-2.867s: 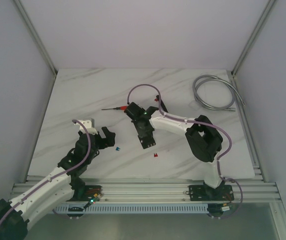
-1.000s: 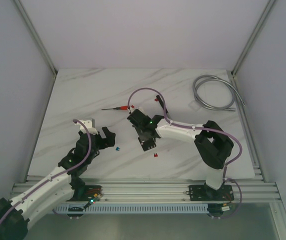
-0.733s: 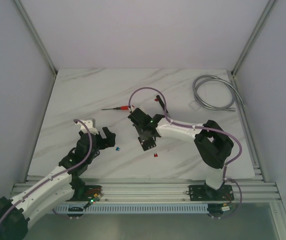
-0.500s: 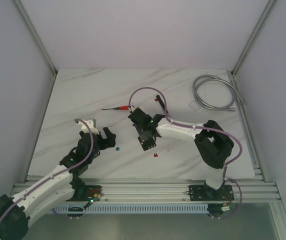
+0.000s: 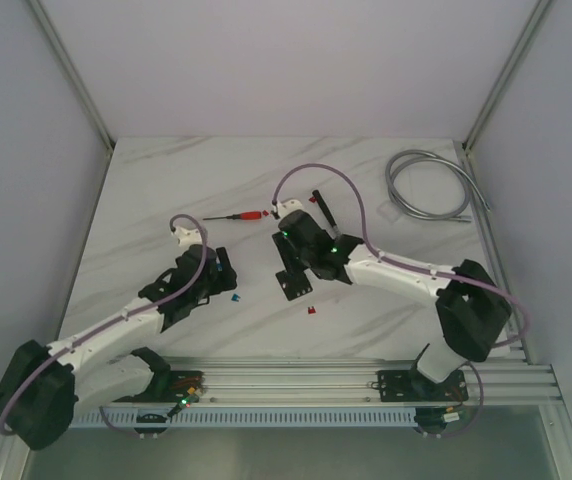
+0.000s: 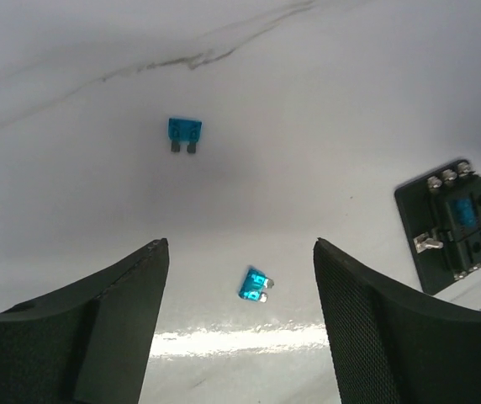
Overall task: Snap on the fuse box
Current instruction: Adjust the fuse at the center of the board.
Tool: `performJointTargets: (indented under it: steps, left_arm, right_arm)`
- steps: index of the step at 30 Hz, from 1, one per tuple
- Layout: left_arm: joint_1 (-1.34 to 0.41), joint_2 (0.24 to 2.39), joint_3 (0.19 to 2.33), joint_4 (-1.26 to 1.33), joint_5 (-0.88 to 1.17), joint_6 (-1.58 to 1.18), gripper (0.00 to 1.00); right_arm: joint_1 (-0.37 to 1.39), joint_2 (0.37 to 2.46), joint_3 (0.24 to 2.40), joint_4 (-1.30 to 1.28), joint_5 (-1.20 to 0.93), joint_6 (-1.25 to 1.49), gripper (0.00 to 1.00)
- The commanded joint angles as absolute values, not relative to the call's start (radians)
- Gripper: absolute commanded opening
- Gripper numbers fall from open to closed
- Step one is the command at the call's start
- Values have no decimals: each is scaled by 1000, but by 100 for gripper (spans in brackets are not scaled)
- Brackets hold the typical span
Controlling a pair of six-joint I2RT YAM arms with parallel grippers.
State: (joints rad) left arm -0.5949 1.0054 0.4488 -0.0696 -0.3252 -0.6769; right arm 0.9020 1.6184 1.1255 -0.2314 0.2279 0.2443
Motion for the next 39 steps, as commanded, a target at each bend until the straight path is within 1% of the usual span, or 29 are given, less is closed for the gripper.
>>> performJointTargets:
  steps: [1,4,8,9,10,12,16,19,26,35,39]
  left_arm:
    - [-590,1080,504,-196,-278,-744,76]
    - [-592,1117,510,-215,-241,-791,71]
    - [-596,1158,505,-226,-216,-861,62]
    - [-602,1168,506,-225,-213,-872,60]
    - [-607,1178,510,-226,-211,-877,58]
    - [-617,1198,520,-230,-207,-882,53]
    - [-632,1226,536,-236,-196,-902,44]
    - [-653,1253,548,-236,-178,-920,39]
    - [-678,1323,581,-242,-187,-939,38]
    - [-677,1482,722,-241,-240,-841,39]
    - [-679,1515,766,-242,-215,-817,39]
  right_arm:
    - [874,1550,999,-99,240,222,50]
    - [856,1491,925,-25,203,224,59]
    - [848,1494,882,29,194,216,66]
    - [848,1497,875,37,194,214,72]
    - [847,1497,866,47,194,211,75]
    - [844,1497,851,68,195,209,77]
    - [840,1489,820,99,193,212,80]
    - [836,1476,800,115,200,212,83]
    - [814,1431,745,152,200,213,86]
    - [792,1396,703,163,198,210,88]
    - [784,1386,689,174,194,210,88]
